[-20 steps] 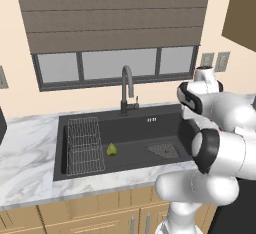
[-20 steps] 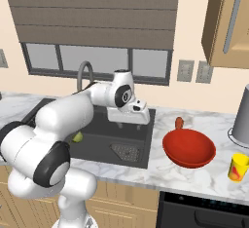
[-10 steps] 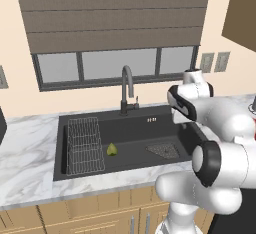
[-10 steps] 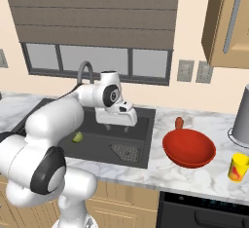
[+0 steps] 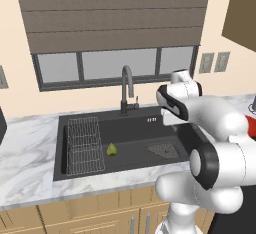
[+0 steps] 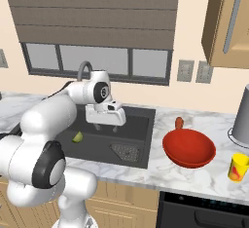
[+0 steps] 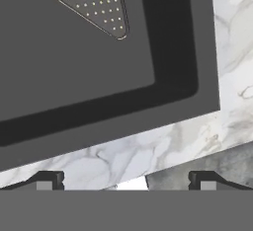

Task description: Remove the sweet potato and lemon wedge from the sink. Then move the bowl and cup from the counter to the sink for washing.

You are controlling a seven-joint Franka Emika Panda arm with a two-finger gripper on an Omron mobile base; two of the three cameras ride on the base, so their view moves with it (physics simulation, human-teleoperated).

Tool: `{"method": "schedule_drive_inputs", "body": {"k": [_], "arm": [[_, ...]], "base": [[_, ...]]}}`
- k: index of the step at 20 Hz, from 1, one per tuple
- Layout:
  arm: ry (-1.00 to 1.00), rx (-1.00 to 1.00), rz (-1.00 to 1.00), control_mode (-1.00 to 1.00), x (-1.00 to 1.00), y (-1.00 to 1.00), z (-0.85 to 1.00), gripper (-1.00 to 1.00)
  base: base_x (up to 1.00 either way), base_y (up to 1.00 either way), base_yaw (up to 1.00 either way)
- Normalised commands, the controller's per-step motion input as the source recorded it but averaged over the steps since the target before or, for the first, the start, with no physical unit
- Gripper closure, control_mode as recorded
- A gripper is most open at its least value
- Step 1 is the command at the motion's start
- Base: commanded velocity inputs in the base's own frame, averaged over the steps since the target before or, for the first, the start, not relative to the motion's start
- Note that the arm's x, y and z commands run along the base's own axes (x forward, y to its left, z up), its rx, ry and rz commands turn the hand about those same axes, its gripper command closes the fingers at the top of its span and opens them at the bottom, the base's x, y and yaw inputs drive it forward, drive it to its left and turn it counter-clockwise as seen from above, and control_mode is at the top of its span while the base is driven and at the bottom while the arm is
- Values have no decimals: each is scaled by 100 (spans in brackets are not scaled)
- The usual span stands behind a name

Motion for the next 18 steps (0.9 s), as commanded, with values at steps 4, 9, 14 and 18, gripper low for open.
{"method": "schedule_drive_inputs", "body": {"k": [4, 9, 14, 18], "arm": [[3, 0, -6, -100, -1, 39, 0, -100], [0, 0, -7, -100, -1, 38, -3, -100], [0, 1, -2, -100, -3, 25, -4, -100], [0, 5, 0, -100, -1, 23, -7, -100]], "base": [[0, 0, 0], [0, 0, 0], [0, 0, 0], [0, 0, 0]]}}
